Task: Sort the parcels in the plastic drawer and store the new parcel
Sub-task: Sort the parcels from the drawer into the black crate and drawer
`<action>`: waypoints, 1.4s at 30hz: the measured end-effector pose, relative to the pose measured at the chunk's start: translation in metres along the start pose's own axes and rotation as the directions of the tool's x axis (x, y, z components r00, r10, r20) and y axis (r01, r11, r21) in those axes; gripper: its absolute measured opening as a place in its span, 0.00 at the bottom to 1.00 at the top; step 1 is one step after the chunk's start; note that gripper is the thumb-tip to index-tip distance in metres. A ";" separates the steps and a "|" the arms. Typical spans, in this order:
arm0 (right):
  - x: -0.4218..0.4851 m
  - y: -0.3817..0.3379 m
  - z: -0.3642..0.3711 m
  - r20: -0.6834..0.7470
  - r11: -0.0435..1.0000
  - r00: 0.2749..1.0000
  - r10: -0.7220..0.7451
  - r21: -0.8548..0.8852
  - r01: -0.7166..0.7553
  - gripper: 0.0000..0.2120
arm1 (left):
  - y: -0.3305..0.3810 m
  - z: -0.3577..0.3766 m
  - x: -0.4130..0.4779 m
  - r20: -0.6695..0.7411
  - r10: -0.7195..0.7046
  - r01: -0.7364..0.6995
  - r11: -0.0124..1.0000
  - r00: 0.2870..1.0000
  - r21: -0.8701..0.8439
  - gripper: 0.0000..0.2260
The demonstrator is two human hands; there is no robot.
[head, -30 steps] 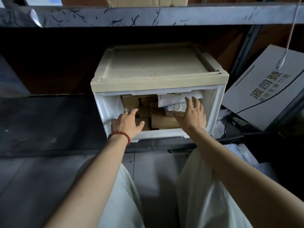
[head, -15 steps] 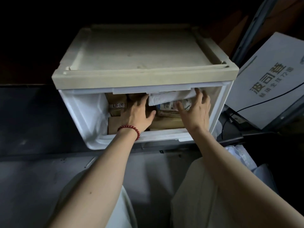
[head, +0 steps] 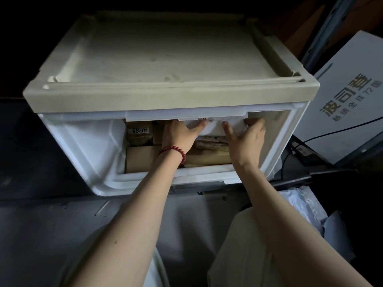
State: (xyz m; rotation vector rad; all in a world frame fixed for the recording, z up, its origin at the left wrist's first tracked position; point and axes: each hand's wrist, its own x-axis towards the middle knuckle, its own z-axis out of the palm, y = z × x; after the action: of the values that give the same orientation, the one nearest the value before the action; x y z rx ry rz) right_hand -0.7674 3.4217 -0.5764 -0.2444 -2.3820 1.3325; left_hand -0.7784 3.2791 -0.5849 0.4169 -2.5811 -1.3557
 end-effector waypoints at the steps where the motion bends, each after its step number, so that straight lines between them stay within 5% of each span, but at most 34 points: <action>1: 0.000 0.002 0.000 0.011 1.000 1.000 0.014 0.003 -0.014 0.26 | -0.001 0.002 0.001 0.015 -0.016 0.016 1.000 1.000 -0.021 0.23; 3: 0.000 0.004 -0.002 0.039 0.999 0.999 0.033 0.007 -0.033 0.28 | -0.005 0.003 0.004 0.066 -0.037 0.038 0.999 0.997 -0.017 0.23; 7: 0.002 0.008 -0.008 0.148 0.998 0.987 0.056 -0.036 -0.051 0.44 | -0.011 0.004 -0.002 0.122 -0.059 0.052 0.997 0.991 0.060 0.40; 11: -0.001 0.010 -0.013 0.258 0.991 0.961 0.104 -0.109 -0.078 0.46 | -0.008 -0.012 -0.015 0.087 -0.065 0.060 0.996 0.994 0.058 0.53; 18: -0.013 0.002 -0.025 0.341 0.972 0.917 0.206 0.033 -0.231 0.40 | -0.017 -0.023 -0.044 0.176 -0.149 0.142 0.988 0.973 0.054 0.47; 24: -0.022 0.006 -0.040 0.410 0.951 0.859 0.307 -0.090 -0.296 0.38 | -0.024 -0.035 -0.076 0.230 -0.172 0.154 0.984 0.958 0.093 0.49; 29: -0.026 0.011 -0.046 0.512 0.939 0.788 0.343 -0.176 -0.295 0.48 | -0.029 -0.057 -0.100 0.295 -0.161 0.126 0.983 0.942 0.134 0.45; 37: -0.094 -0.006 -0.047 0.579 0.925 0.786 0.218 0.135 -0.356 0.31 | -0.041 -0.088 -0.134 0.331 -0.165 0.109 0.977 0.929 0.181 0.50; 40: -0.111 -0.006 -0.046 0.639 0.852 0.739 0.213 0.249 -0.460 0.13 | -0.043 -0.097 -0.144 0.289 -0.140 0.106 0.986 0.947 0.129 0.50; 42: -0.112 -0.009 -0.047 0.660 0.834 0.730 0.176 0.294 -0.466 0.10 | -0.043 -0.100 -0.151 0.261 -0.113 0.093 0.992 0.959 0.089 0.49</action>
State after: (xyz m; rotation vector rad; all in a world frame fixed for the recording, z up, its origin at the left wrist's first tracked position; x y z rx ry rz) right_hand -0.6459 3.4151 -0.5756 -0.1127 -2.4855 2.4054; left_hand -0.5994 3.2294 -0.5702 0.4122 -2.8730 -1.4390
